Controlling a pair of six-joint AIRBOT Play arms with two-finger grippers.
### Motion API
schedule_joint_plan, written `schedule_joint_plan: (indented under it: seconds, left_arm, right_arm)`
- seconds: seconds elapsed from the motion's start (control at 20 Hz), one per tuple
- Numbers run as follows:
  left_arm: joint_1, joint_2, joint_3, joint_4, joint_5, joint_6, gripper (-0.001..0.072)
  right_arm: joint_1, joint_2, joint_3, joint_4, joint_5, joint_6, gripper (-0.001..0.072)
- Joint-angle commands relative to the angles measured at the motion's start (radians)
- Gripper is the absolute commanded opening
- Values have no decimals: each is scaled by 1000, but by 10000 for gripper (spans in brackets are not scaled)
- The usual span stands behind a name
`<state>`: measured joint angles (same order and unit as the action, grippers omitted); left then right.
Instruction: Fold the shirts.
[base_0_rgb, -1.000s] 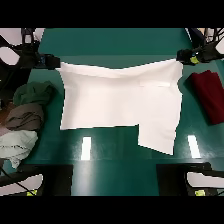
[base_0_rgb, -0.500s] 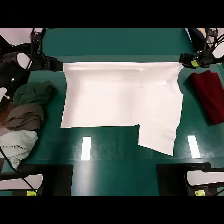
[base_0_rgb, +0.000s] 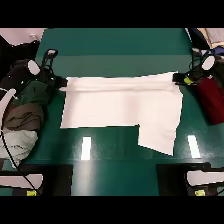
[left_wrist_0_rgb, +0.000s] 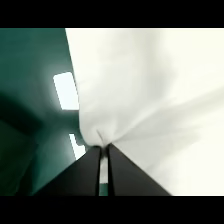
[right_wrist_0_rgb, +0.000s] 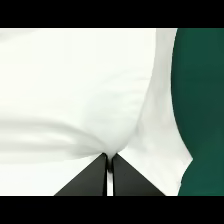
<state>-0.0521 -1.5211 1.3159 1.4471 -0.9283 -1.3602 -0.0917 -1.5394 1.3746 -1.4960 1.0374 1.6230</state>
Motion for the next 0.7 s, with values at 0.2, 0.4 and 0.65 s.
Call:
schedule_joint_plan:
  seconds: [0.2, 0.4, 0.65]
  left_arm:
    - [1, -2, 16, 26, -201, -29, 531]
    - [1, 76, -8, 68, -308, -90, 530]
    - [1, 288, -322, 14, -283, -137, 530]
  right_arm:
    - [-4, 2, 26, 9, 149, -2, 400]
    - [-26, 63, 77, 10, 324, -35, 400]
    - [-4, 275, -105, 11, 283, -35, 399]
